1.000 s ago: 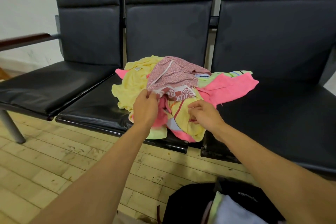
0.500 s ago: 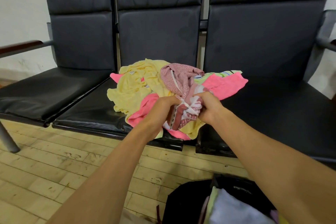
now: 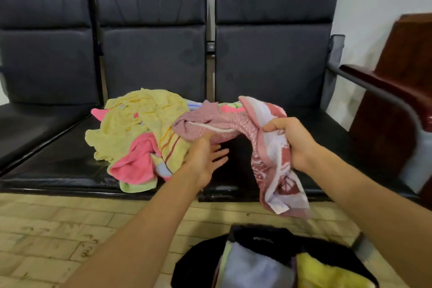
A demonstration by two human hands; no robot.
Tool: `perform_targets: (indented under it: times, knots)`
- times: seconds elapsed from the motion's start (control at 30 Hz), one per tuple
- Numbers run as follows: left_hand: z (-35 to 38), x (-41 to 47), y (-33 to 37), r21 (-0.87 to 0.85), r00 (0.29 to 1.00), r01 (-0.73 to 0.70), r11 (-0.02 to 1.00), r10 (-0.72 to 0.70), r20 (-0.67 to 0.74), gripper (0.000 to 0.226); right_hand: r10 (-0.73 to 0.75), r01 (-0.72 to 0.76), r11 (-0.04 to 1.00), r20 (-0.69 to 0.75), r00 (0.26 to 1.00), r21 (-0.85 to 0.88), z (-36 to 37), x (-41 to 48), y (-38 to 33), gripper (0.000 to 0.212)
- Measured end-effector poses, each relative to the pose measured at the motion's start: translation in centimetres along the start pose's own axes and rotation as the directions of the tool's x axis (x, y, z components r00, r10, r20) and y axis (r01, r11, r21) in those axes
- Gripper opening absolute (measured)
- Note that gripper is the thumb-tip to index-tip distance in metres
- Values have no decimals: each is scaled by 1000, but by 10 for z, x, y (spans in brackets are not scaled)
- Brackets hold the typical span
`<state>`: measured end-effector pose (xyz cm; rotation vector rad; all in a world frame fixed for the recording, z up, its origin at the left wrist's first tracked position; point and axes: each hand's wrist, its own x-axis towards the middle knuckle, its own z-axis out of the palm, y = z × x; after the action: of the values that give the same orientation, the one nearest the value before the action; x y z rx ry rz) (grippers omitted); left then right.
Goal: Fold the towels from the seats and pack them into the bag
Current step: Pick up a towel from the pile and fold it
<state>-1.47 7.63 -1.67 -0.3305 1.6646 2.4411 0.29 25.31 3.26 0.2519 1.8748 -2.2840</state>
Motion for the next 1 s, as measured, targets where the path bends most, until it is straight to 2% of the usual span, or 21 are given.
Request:
perform_targets:
  times: [0.1, 0.13, 0.23, 0.33, 0.43, 0.53, 0.6, 0.67, 0.77, 0.9, 1.0]
  knots:
    - [25, -3, -13, -208, 993, 101, 973, -85, 87, 15, 47, -45, 992, 19, 999, -117, -37, -21, 12, 20]
    - [32, -4, -19, -226, 992, 112, 968, -94, 90, 18, 71, -66, 987, 24, 997, -145, -49, -27, 18, 20]
    - [51, 4, -36, -132, 999, 53, 990, -54, -4, 36, 133, -128, 985, 43, 990, -119, -83, -36, 41, 24]
    - [73, 5, -54, -19, 1000, 1, 1000, -1, -22, 35, 169, -168, 984, 10, 986, -57, -107, -34, 63, 30]
    - [99, -6, -78, 66, 1000, -7, 998, 6, 11, 31, 135, -135, 990, 0, 991, -38, -118, -29, 68, 33]
    - [116, -21, -95, 79, 995, 80, 994, -85, 54, 26, 127, -127, 992, -11, 992, -26, -129, -28, 66, 67]
    - [118, -25, -98, 125, 995, 62, 990, -72, 74, 27, 153, -153, 988, -8, 988, 1, -137, -32, 66, 78]
    - [116, -30, -95, 189, 994, 14, 982, -35, 105, 28, 198, -198, 980, -7, 980, 37, -138, -39, 63, 74]
    - [105, -37, -89, 245, 981, 27, 969, -72, 180, 34, 246, -244, 962, -1, 969, 125, -143, -42, 63, 61]
    - [89, -51, -90, 289, 965, 27, 957, -100, 241, 33, 304, -302, 951, -13, 953, 73, -136, -51, 81, 51]
    - [86, -62, -87, 303, 948, 36, 952, -129, 292, 29, 363, -366, 927, 47, 930, 84, -124, -61, 89, 47]
